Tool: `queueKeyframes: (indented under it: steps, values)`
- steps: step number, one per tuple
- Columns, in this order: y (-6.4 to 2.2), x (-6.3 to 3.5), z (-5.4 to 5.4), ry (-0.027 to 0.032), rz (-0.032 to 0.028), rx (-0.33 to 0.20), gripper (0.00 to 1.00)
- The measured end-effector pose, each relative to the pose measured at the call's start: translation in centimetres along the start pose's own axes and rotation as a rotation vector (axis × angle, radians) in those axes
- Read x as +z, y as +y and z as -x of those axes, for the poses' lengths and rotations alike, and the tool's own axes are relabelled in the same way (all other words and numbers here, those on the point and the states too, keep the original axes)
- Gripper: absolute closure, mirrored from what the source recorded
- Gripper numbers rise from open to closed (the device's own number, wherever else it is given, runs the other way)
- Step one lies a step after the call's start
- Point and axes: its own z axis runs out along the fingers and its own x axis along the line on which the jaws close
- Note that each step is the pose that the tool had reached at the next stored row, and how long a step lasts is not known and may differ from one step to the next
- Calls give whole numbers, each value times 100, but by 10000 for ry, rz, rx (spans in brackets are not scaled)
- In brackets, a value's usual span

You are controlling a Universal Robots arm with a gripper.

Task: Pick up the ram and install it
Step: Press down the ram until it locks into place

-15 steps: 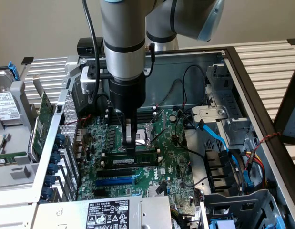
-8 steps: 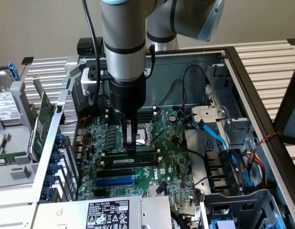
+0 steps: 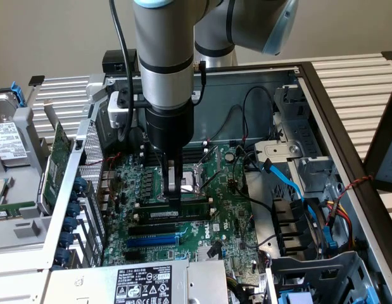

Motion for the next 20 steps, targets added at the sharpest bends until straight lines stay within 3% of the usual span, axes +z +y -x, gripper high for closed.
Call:
queueKeyframes:
  steps: [20]
  values:
    - [-1, 32, -12, 0, 0, -1, 89]
